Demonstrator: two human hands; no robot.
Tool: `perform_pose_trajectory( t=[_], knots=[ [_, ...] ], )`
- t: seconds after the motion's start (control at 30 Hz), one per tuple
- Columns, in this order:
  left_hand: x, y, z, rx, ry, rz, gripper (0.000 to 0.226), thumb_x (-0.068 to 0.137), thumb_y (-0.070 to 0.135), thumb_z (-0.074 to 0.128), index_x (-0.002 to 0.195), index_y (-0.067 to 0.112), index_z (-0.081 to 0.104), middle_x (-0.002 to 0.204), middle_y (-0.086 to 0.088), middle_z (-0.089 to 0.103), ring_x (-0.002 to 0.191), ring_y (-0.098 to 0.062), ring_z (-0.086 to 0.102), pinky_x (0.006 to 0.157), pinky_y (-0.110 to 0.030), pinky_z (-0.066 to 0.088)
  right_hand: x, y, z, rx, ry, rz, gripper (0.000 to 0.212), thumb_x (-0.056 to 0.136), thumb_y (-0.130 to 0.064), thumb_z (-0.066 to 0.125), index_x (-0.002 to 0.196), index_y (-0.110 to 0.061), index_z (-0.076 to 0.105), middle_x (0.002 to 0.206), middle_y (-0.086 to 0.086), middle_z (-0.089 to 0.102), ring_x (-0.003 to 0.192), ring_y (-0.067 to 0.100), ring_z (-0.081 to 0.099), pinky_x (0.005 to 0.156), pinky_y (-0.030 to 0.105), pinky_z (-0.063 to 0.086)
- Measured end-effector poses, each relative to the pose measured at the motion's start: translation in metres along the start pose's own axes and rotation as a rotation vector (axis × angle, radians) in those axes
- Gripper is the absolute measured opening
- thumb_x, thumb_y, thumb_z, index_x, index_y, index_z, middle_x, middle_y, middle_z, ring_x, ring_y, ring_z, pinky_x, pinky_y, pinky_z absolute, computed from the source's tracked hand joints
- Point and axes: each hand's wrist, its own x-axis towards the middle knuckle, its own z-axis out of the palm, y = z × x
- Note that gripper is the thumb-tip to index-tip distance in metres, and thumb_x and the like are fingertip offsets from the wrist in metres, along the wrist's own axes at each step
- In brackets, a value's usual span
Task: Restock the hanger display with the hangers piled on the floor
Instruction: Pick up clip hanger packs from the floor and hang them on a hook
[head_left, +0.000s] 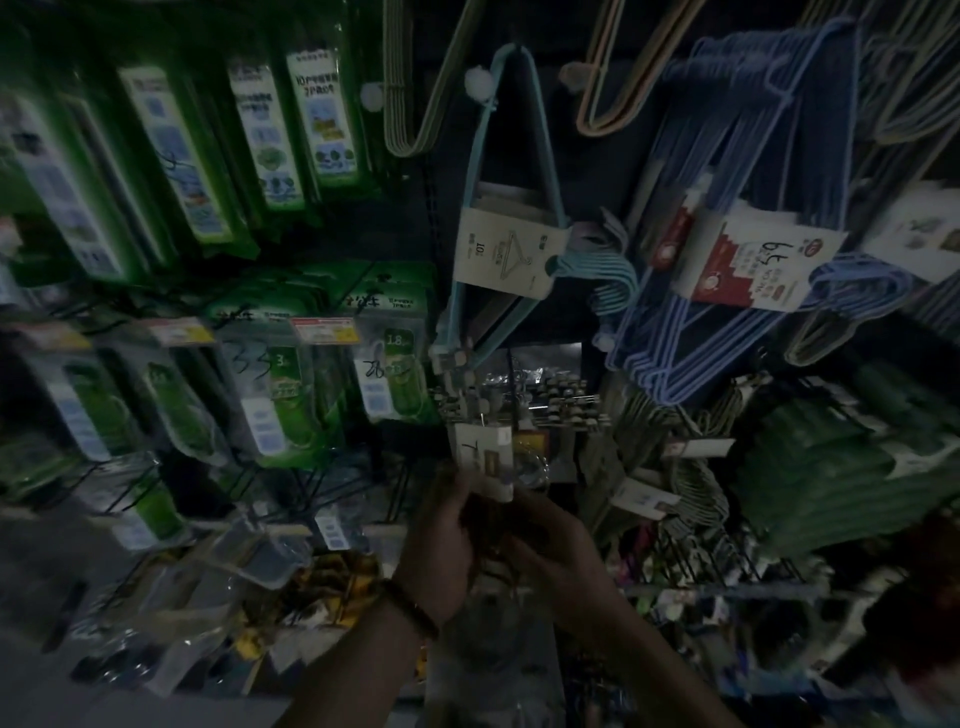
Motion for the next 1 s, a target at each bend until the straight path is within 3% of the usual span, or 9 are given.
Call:
perform_pose_trajectory(
  t=[0.1, 0.2, 0.27, 0.37, 0.5, 0.63, 0.77, 0.87, 1.0],
  knots=[
    [0.004, -0.014, 0.002, 0.034, 0.121, -0.019, 0.025, 0.101, 0.014, 0.062, 0.124, 0.009, 0.068, 0.120, -0.020, 0.074, 0.116, -0.043, 0.068, 0.098, -0.060, 0.055, -0.001, -0.002, 0.006, 0.100, 0.083, 0.035, 0.037, 0.101, -0.018, 0.066, 0.137, -0.021, 0.063, 0.126, 0.000, 0.073, 0.116, 0.019, 0.071, 0.095, 0.046, 0.060],
    [0.006, -0.019, 0.008, 0.091, 0.095, -0.099, 0.031, 0.098, 0.019, 0.067, 0.129, 0.015, 0.067, 0.121, -0.015, 0.075, 0.112, -0.037, 0.072, 0.097, -0.062, 0.056, 0.002, -0.008, 0.002, 0.037, 0.274, 0.006, 0.016, 0.102, -0.024, 0.068, 0.117, -0.023, 0.073, 0.103, -0.004, 0.079, 0.094, 0.011, 0.076, 0.075, 0.031, 0.059],
    [0.011, -0.018, 0.005, 0.241, 0.061, -0.097, 0.026, 0.097, 0.017, 0.071, 0.122, 0.016, 0.072, 0.118, -0.009, 0.077, 0.110, -0.029, 0.074, 0.095, -0.052, 0.059, 0.006, -0.011, -0.010, 0.044, 0.340, -0.008, 0.012, 0.102, -0.018, 0.067, 0.107, -0.023, 0.076, 0.094, -0.006, 0.079, 0.085, 0.009, 0.076, 0.067, 0.026, 0.057],
    [0.031, -0.012, -0.016, 0.492, 0.185, -0.053, 0.025, 0.094, 0.001, 0.066, 0.107, 0.020, 0.077, 0.102, -0.001, 0.079, 0.100, -0.024, 0.073, 0.081, -0.033, 0.056, 0.010, -0.008, -0.042, -0.066, 0.356, -0.024, 0.017, 0.099, -0.011, 0.068, 0.103, -0.025, 0.076, 0.089, -0.013, 0.078, 0.075, 0.002, 0.072, 0.060, 0.019, 0.052],
    [0.068, 0.003, -0.043, 1.076, 0.247, 0.406, 0.017, 0.088, 0.009, 0.077, 0.101, 0.015, 0.068, 0.095, 0.006, 0.067, 0.089, -0.009, 0.064, 0.078, -0.025, 0.050, 0.009, 0.009, -0.089, -0.518, 0.310, -0.032, 0.033, 0.094, -0.013, 0.075, 0.126, -0.021, 0.074, 0.094, -0.014, 0.076, 0.076, 0.000, 0.068, 0.063, 0.020, 0.056],
    [0.095, 0.002, -0.048, 1.569, 0.078, 0.775, 0.039, 0.082, 0.015, 0.083, 0.119, 0.016, 0.070, 0.123, -0.009, 0.065, 0.115, -0.027, 0.060, 0.093, -0.035, 0.055, 0.002, 0.027, -0.112, -0.632, 0.328, 0.107, 0.033, 0.093, -0.028, 0.077, 0.125, -0.034, 0.070, 0.093, -0.013, 0.075, 0.074, 0.008, 0.071, 0.066, 0.043, 0.062],
    [0.109, -0.001, -0.053, 1.758, -0.062, 0.876, 0.061, 0.076, 0.021, 0.089, 0.133, 0.020, 0.067, 0.134, -0.009, 0.063, 0.124, -0.034, 0.061, 0.101, -0.045, 0.056, -0.014, 0.043, -0.135, -0.597, 0.357, 0.126, 0.043, 0.091, -0.033, 0.079, 0.132, -0.030, 0.069, 0.097, -0.011, 0.078, 0.081, 0.005, 0.073, 0.071, 0.038, 0.063],
    [0.119, -0.003, -0.048, 1.836, -0.124, 1.068, 0.049, 0.082, 0.027, 0.085, 0.128, 0.019, 0.070, 0.124, -0.008, 0.069, 0.112, -0.032, 0.067, 0.097, -0.043, 0.055, -0.017, 0.051, -0.147, -0.729, 0.200, 0.179, 0.039, 0.090, -0.051, 0.074, 0.123, -0.030, 0.074, 0.102, -0.010, 0.078, 0.094, 0.014, 0.074, 0.084, 0.038, 0.060],
    [0.125, 0.005, -0.050, 1.824, -0.174, 1.250, 0.032, 0.102, 0.034, 0.062, 0.125, 0.015, 0.073, 0.121, -0.009, 0.071, 0.106, -0.031, 0.067, 0.091, -0.041, 0.055, -0.007, 0.053, -0.145, -1.031, -0.025, 0.108, 0.049, 0.090, -0.046, 0.069, 0.139, -0.046, 0.061, 0.109, -0.016, 0.076, 0.092, 0.011, 0.073, 0.076, 0.033, 0.061]
  ],
)
